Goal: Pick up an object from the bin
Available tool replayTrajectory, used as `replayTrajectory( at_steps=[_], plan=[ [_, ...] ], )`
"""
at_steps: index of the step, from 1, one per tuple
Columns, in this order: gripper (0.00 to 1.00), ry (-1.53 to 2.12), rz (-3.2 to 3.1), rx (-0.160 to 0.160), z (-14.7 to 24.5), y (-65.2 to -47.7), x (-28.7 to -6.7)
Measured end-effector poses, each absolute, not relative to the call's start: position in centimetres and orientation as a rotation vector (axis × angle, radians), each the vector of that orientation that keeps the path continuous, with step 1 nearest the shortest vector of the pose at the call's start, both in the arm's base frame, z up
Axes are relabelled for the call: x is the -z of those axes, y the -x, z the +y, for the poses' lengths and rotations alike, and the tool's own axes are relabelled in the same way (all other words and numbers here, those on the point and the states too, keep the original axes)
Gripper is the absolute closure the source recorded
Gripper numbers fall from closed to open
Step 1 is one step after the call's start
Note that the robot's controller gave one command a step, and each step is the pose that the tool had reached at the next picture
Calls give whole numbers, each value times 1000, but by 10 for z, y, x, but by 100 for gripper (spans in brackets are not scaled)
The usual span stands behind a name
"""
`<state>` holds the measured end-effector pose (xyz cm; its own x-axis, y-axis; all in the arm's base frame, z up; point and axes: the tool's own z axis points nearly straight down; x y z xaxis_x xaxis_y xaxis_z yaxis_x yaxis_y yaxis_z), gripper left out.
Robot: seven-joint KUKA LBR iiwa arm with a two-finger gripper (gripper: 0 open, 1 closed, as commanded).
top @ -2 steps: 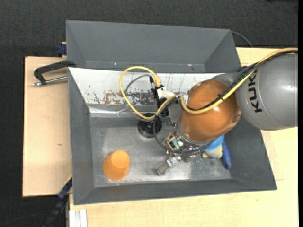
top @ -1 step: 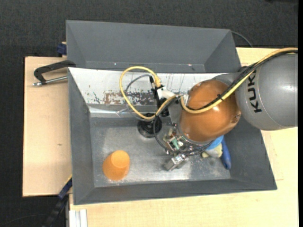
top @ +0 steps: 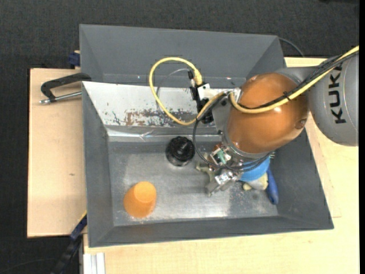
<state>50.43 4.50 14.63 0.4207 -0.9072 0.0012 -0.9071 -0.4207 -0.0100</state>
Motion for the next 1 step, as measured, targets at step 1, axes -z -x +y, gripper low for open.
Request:
replayTrajectory(
  at_steps=[1],
  plan=[
    [100, 2640, 1692, 5, 47, -506, -173]
  ],
)
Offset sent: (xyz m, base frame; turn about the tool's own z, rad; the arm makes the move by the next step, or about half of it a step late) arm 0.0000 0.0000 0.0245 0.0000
